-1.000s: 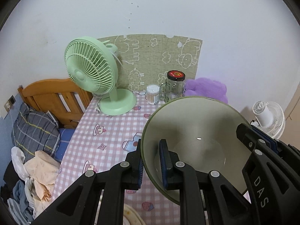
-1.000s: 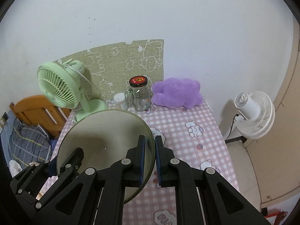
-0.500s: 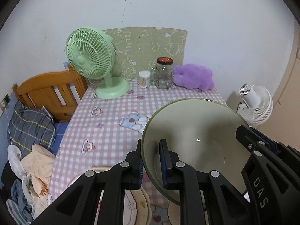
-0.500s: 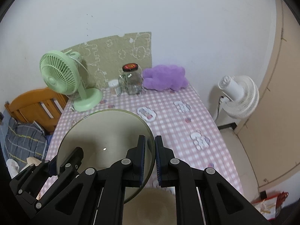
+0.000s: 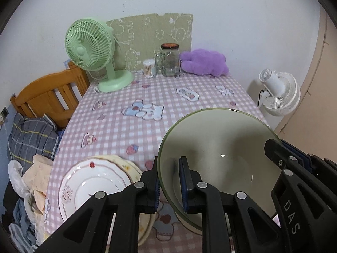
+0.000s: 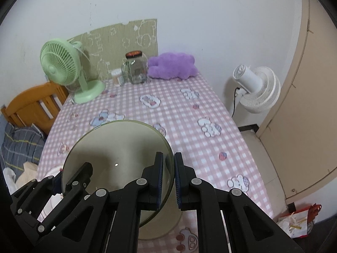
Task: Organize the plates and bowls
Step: 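Lift the patterned bowl with both grippers and carry it toward the plate stack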
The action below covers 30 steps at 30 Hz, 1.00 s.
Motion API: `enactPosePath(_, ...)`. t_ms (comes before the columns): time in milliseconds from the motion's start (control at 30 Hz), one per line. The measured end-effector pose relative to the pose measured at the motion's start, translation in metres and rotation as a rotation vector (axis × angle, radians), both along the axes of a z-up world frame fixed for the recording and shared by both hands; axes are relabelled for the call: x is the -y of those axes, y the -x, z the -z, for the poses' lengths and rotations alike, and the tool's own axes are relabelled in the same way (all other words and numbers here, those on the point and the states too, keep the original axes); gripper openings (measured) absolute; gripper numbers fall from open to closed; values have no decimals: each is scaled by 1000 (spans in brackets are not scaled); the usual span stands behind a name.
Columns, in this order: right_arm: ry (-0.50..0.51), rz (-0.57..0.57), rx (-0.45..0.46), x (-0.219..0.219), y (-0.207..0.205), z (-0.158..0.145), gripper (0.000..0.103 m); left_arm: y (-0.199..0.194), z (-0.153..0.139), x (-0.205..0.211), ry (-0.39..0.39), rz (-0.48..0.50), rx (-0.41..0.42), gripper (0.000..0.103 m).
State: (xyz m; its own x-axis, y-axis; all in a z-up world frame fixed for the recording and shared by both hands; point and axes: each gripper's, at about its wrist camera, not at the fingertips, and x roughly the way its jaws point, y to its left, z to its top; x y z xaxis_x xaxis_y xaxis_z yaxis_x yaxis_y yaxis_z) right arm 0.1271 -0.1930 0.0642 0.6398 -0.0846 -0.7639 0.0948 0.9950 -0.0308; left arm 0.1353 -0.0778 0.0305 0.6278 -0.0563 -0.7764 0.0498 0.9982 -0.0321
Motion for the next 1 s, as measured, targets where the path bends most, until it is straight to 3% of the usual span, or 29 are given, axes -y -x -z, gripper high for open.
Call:
enactPosePath(500,14,-96,-166,6,-3,58,13,5,55,4,17,-83,-156,12)
enactPosePath(1000,67,-99,-193,7,-8,69,13,-2,68,12,19,-67,-198,13)
